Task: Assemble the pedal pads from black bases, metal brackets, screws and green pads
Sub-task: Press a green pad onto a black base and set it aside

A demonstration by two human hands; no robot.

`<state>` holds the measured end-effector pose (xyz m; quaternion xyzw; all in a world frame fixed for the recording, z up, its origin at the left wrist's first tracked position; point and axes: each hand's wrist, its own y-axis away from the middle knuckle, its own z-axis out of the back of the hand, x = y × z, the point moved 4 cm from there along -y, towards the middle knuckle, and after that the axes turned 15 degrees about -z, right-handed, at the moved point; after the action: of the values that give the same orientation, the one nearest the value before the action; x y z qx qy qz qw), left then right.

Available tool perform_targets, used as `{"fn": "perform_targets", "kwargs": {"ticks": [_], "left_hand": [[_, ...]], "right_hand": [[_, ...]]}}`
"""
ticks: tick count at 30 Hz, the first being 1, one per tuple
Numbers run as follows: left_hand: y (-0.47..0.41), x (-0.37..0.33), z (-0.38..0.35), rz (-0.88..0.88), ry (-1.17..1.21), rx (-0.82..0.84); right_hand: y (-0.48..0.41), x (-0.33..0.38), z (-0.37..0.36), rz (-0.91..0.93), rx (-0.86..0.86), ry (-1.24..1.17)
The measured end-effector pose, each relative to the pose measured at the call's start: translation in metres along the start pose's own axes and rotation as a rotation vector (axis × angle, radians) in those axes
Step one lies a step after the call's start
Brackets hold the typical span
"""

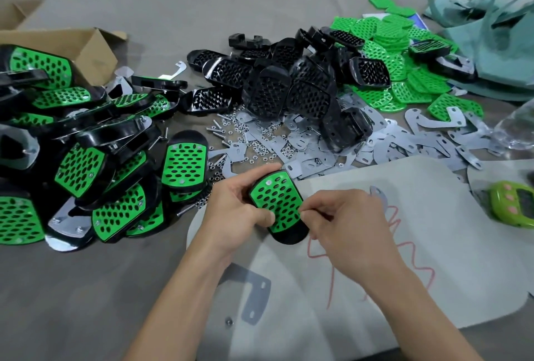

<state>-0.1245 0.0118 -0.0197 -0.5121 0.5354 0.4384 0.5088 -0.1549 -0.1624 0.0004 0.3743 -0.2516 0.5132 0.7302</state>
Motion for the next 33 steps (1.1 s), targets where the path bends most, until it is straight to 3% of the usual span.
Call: {"fn": "perform_targets", "kwargs": {"ticks": [2,4,7,10,12,19,24,33], "left_hand": [[0.001,-0.002,-0.001,-0.033,-0.018,-0.023],[0.003,-0.004,0.000,-0.068,-0.019,-0.065],[0.004,-0.007,0.003,-0.106,-0.006,-0.107],[0.001,-0.010,0.005,-0.114,0.001,-0.100],[-0.001,-0.010,0.008,-0.099,0.014,-0.110],[-0.003,-0.010,0.013,-0.087,0.083,-0.102],[-0.003,-0.009,0.017,-0.076,0.203,-0.042],[-0.002,-0.009,0.014,-0.078,0.220,-0.059]], "right_hand": [[0.011,0.013,-0.005,0.132,-0.056,0.225],[0.012,0.014,-0.009,0.148,-0.065,0.260],[0.000,-0.001,-0.007,-0.082,0.006,-0.181],[0.000,-0.008,-0.016,-0.122,0.083,-0.405],[0.000,-0.010,-0.022,-0.112,0.109,-0.457],[0.000,-0.022,-0.026,-0.080,-0.048,-0.476],[0.002,-0.009,-0.029,0.031,0.256,-0.484],[-0.009,-0.006,-0.022,-0.041,0.274,-0.612]]}}
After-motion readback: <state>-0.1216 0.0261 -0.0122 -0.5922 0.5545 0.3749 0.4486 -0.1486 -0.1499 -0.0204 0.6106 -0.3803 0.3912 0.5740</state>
